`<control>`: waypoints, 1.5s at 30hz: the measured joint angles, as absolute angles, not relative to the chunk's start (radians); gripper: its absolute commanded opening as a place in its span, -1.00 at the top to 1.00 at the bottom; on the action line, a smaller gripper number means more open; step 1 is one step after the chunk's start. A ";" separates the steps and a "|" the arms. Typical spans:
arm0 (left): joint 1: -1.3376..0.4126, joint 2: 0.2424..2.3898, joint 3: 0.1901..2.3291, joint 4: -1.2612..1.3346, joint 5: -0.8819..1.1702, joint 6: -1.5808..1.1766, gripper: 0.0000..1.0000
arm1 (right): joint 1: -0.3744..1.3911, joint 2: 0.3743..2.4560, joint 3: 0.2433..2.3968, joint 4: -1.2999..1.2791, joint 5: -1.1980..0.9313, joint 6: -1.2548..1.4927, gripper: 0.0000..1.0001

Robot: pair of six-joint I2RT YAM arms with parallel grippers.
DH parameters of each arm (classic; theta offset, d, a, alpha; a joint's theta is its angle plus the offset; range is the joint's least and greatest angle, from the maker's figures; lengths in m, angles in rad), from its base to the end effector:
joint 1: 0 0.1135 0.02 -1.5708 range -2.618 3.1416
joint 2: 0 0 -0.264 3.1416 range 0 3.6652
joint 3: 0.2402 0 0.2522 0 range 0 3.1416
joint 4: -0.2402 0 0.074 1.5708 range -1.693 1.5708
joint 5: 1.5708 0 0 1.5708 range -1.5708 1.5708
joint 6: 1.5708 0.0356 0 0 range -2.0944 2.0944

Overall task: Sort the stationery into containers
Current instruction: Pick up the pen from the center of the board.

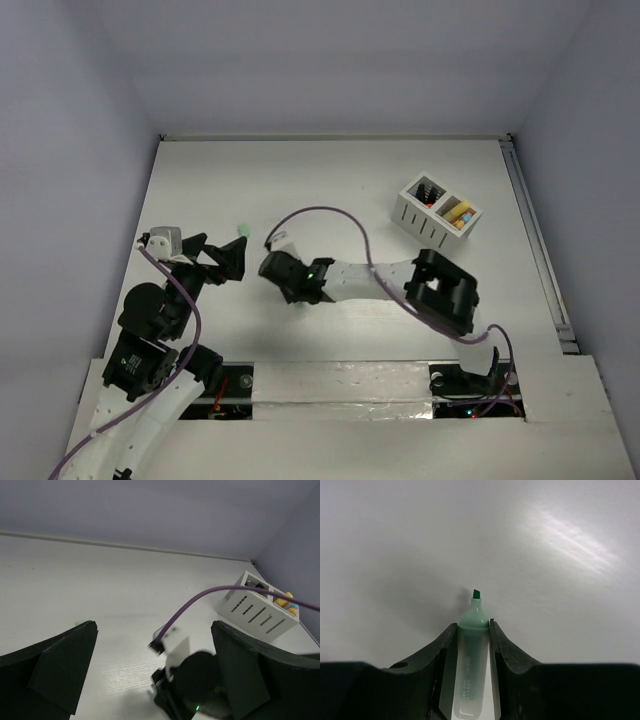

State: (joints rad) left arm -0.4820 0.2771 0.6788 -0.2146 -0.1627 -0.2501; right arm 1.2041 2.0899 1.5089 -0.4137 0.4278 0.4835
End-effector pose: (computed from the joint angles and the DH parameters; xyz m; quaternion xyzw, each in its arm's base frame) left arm 0.0694 -0.0298 0.3570 0.0114 0.6388 -0.2263 0.7352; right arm 0.1739 0.4116 0.1692 -0.2739 0.8980 0.0721 0.3366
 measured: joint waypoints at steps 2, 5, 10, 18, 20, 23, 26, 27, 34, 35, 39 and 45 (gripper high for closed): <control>-0.482 0.278 0.679 -0.215 -0.151 -0.253 -0.85 | 1.140 2.002 1.409 -0.363 0.417 0.486 0.96; -0.482 0.287 0.679 -0.212 -0.115 -0.260 -0.60 | 1.038 1.879 1.341 -0.290 0.411 0.482 0.96; -0.482 0.362 0.679 -0.202 -0.016 -0.266 -0.36 | 1.000 1.708 1.328 -0.102 0.408 0.428 0.96; -0.481 0.506 0.678 -0.200 0.097 -0.265 -0.24 | 1.026 1.586 1.335 0.131 0.337 0.373 0.96; -0.477 0.515 0.678 -0.200 0.111 -0.264 -0.23 | 1.026 1.584 1.334 0.166 0.307 0.374 0.95; -0.475 0.517 0.678 -0.198 0.125 -0.263 -0.22 | 1.025 1.584 1.329 0.205 0.259 0.389 0.95; -0.469 0.517 0.678 -0.196 0.144 -0.263 -0.21 | 1.025 1.584 1.325 0.236 0.224 0.402 0.95; -0.469 0.517 0.678 -0.193 0.153 -0.263 -0.21 | 1.025 1.584 1.325 0.244 0.216 0.406 0.95; -0.446 0.521 0.678 -0.166 0.202 -0.263 -0.17 | 1.040 1.588 1.325 0.302 0.174 0.426 0.95; -0.441 0.521 0.678 -0.163 0.208 -0.263 -0.16 | 1.044 1.591 1.325 0.307 0.168 0.427 0.95; -0.421 0.521 0.678 -0.157 0.219 -0.263 -0.11 | 1.061 1.608 1.325 0.317 0.146 0.439 0.95; -0.404 0.521 0.678 -0.153 0.237 -0.263 0.13 | 1.077 1.617 1.306 0.336 0.109 0.468 0.94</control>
State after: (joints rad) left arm -0.4038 0.5209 0.6777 -0.1532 0.2375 -0.2630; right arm 1.0771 1.6165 1.3056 0.3359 0.1085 0.4683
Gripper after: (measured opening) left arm 0.470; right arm 0.331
